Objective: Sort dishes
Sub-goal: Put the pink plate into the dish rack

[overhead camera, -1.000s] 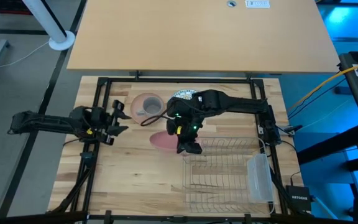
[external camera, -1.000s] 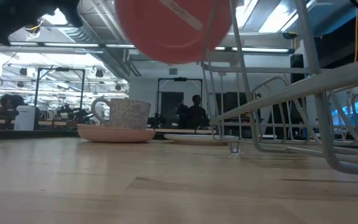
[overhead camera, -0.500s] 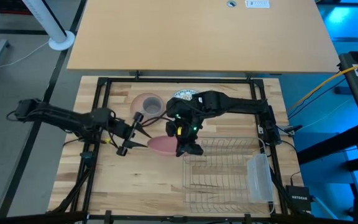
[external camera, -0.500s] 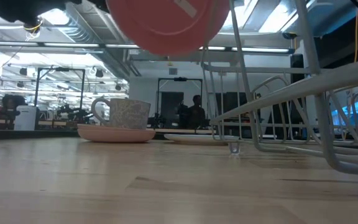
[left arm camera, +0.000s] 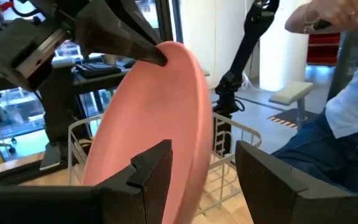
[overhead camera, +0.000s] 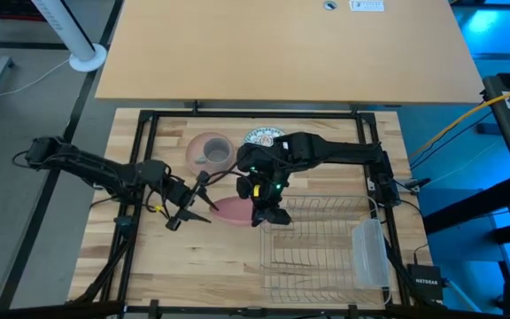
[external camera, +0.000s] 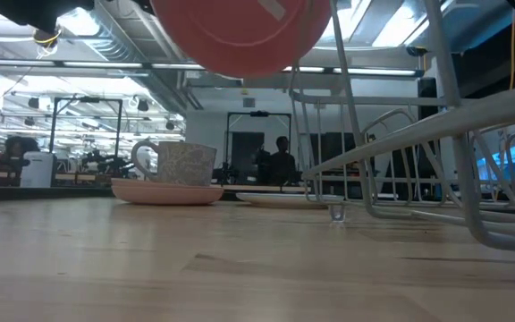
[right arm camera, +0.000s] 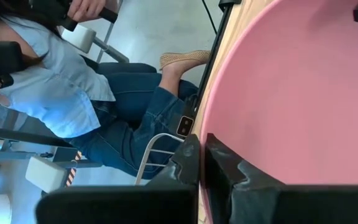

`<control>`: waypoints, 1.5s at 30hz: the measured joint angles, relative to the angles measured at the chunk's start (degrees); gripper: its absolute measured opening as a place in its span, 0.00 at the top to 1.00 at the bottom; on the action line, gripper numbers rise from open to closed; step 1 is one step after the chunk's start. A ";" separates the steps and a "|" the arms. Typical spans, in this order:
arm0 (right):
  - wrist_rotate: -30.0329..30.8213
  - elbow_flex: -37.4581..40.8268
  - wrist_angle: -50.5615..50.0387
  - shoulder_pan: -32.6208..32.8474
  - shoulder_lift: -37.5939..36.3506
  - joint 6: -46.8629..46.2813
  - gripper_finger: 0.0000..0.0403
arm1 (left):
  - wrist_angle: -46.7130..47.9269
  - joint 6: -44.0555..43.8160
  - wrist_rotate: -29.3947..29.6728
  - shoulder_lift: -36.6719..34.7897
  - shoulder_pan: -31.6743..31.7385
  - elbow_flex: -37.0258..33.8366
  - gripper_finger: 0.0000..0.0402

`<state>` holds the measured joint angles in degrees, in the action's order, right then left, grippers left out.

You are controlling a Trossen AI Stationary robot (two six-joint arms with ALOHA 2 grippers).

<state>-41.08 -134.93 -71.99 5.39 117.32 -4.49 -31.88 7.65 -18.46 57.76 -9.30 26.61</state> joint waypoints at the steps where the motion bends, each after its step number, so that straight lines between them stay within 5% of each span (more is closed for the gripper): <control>1: 0.00 0.00 0.00 0.00 0.00 0.00 0.97 | 0.01 0.12 0.00 0.00 -0.16 0.00 0.58; 8: 0.05 0.00 2.79 -0.02 0.00 -0.04 0.97 | 0.06 2.04 0.02 0.16 -0.24 0.00 0.62; 19: 2.22 0.00 5.08 -0.09 0.00 0.00 0.97 | 0.40 8.23 -1.39 0.15 -0.35 -0.12 0.96; 29: 5.04 -0.02 5.98 -0.09 -0.11 -0.04 0.93 | 0.07 7.37 -0.85 0.13 -0.94 -0.15 0.97; 45: 8.30 0.02 15.54 -0.17 0.07 0.06 0.64 | -0.36 2.61 1.10 0.11 -0.81 -0.02 0.97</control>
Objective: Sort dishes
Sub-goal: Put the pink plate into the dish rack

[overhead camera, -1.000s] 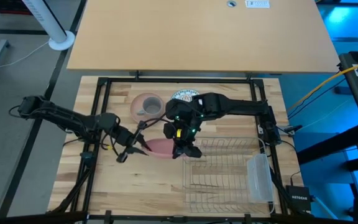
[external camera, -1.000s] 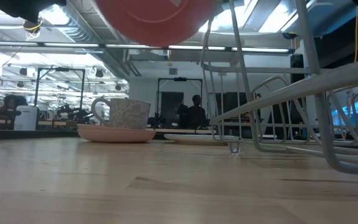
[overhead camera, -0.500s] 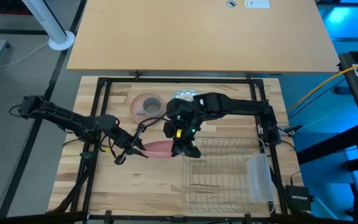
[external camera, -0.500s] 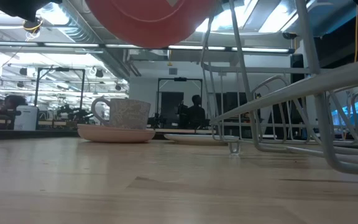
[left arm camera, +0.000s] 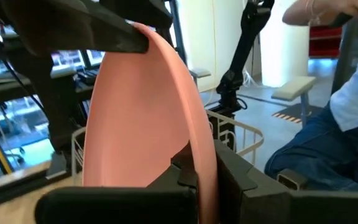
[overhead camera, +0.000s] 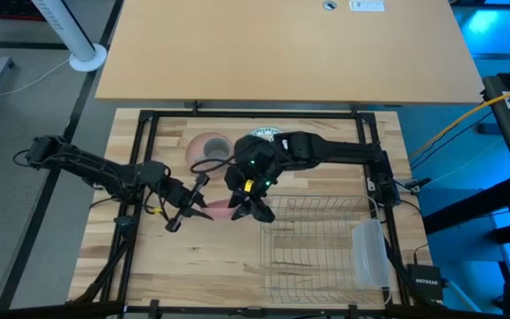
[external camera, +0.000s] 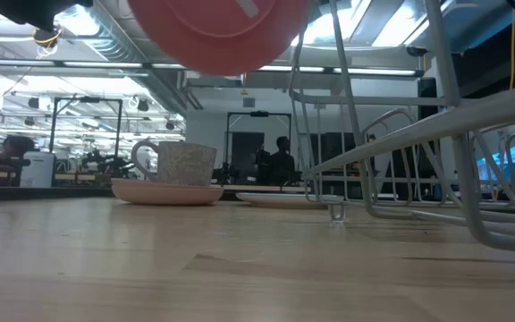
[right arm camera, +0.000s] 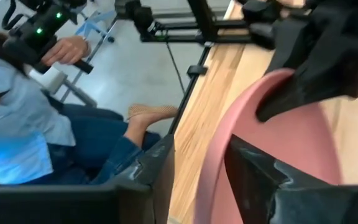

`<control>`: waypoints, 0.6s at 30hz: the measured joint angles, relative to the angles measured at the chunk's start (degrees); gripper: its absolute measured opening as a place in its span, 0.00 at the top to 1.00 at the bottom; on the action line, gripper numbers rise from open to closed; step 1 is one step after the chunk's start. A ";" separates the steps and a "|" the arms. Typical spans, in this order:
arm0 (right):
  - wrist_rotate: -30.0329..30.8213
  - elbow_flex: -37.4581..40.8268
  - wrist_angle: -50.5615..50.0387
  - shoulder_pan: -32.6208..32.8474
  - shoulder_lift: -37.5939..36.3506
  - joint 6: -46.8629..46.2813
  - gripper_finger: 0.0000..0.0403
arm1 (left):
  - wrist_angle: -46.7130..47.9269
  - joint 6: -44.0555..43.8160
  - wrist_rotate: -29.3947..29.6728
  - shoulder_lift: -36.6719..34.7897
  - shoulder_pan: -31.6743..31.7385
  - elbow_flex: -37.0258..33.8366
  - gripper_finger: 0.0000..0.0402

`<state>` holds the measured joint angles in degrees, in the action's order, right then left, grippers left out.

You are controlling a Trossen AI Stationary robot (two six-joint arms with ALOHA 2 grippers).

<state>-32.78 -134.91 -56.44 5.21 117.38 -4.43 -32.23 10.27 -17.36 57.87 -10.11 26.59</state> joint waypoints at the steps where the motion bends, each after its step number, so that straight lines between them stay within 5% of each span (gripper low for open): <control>1: 0.19 0.00 0.46 0.00 -0.02 -0.02 0.64 | 0.01 -0.86 -0.12 0.00 -0.02 0.00 0.97; 12: 1.85 -0.07 9.72 -0.60 -3.79 3.84 0.64 | -1.24 -14.89 1.52 -0.21 -0.16 -0.02 0.97; 18: 13.58 -0.09 9.23 -0.83 -10.21 10.31 0.65 | -8.68 -23.78 6.33 -0.37 -2.68 -0.02 0.97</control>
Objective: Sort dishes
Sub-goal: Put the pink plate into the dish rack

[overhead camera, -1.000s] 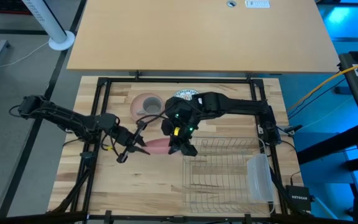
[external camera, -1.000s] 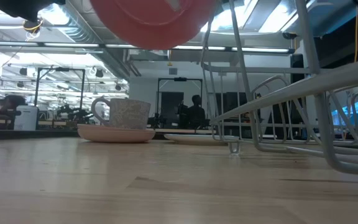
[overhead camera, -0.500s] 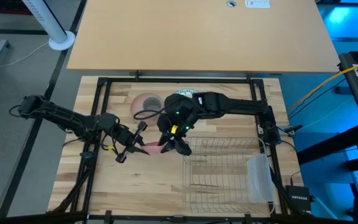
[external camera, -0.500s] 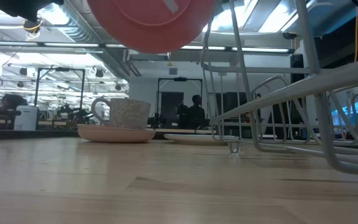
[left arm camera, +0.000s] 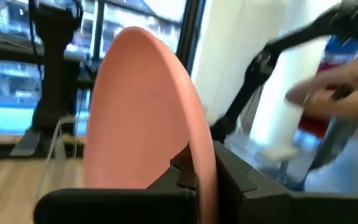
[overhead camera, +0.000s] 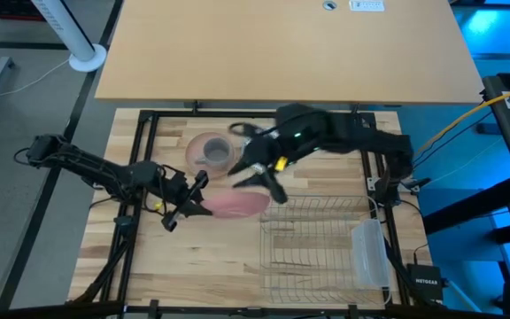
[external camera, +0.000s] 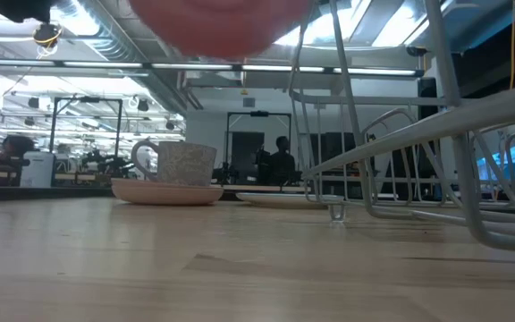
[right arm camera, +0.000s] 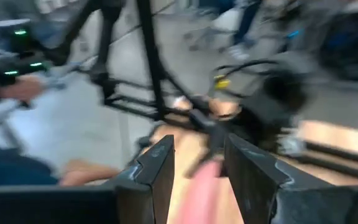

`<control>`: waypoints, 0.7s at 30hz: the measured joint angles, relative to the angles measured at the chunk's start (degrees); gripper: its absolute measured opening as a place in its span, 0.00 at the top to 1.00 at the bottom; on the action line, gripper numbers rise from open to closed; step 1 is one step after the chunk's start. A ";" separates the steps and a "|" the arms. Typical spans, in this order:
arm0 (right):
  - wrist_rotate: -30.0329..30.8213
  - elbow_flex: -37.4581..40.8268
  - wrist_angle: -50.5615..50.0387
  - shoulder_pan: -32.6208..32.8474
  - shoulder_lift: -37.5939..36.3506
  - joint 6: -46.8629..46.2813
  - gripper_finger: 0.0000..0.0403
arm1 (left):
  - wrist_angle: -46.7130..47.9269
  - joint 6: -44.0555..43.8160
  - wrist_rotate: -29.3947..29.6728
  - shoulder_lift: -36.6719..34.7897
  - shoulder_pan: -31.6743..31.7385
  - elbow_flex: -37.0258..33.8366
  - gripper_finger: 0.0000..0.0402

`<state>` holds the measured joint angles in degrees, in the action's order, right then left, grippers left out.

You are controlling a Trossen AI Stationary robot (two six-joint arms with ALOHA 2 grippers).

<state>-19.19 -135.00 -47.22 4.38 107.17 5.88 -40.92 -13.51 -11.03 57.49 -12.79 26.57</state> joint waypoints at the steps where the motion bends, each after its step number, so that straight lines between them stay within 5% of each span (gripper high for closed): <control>1: 2.24 0.00 -0.54 0.07 -1.01 0.94 0.65 | -1.76 -1.57 1.51 -0.01 -0.66 0.00 0.97; 5: 10.14 0.00 -2.46 0.09 -4.43 3.74 0.65 | -8.23 -8.84 10.21 -0.09 -4.26 0.00 0.97; 14: 36.95 0.00 -18.06 0.07 -7.08 5.23 0.65 | -9.78 -24.75 39.96 2.67 -16.47 0.79 0.97; 21: 41.46 0.86 -26.62 0.07 -7.04 5.21 0.65 | -9.89 -32.70 47.08 14.71 -21.07 11.40 0.97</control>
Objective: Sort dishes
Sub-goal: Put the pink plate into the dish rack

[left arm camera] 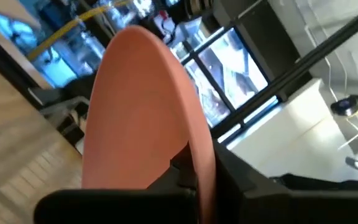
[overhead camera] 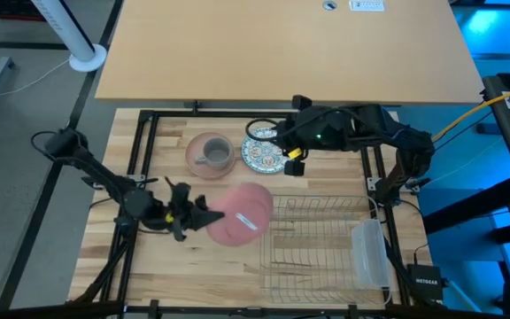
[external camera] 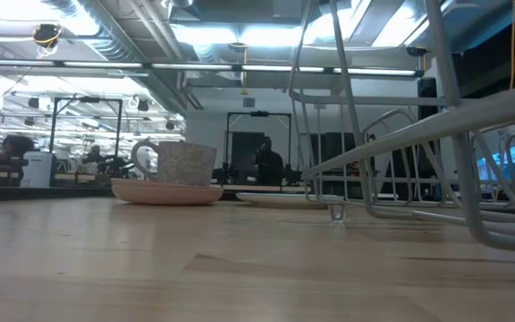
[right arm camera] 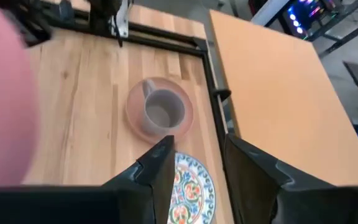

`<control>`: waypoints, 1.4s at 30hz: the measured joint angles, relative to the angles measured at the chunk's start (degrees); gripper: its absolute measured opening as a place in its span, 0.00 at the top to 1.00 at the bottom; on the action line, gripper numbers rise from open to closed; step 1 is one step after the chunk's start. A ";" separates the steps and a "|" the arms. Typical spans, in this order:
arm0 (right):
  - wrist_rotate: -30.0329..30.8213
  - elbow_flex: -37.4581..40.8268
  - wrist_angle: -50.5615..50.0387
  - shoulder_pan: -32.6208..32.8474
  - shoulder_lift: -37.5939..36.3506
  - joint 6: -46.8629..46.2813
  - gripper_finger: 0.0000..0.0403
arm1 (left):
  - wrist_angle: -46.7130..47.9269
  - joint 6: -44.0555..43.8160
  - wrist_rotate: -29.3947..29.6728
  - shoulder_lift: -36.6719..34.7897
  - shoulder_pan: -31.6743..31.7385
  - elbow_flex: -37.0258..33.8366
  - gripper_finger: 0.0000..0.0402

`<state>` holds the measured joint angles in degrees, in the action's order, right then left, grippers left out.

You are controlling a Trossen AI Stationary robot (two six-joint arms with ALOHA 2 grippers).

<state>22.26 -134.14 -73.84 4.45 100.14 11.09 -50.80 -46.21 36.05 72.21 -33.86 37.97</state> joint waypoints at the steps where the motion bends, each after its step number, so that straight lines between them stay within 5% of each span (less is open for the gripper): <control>1: 0.01 0.00 -0.44 0.00 0.00 0.00 0.65 | 0.01 -0.67 0.51 2.13 -0.21 2.10 0.97; 6: -0.41 -0.01 -4.55 -0.54 -0.02 0.12 0.65 | 0.78 -5.32 4.20 11.97 -0.64 12.02 0.97; 12: -2.39 0.07 -17.01 -1.25 -0.02 4.33 0.65 | 4.83 -13.57 15.70 21.28 -1.81 20.43 0.97; 22: -5.29 0.86 -16.18 -2.58 -1.73 8.90 0.65 | 20.10 -21.06 32.84 24.10 -5.11 28.01 0.98; 31: -8.81 1.10 -16.17 -6.15 -1.20 8.81 0.65 | 35.92 -25.65 33.33 24.33 -4.62 33.40 0.98; 42: -9.03 1.17 -16.18 -12.28 -1.18 8.90 0.65 | 37.08 -32.47 31.38 32.03 -4.34 37.55 0.98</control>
<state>13.23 -132.97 -90.03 -7.83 98.96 19.99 -13.73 -78.67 67.43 104.24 -38.20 75.51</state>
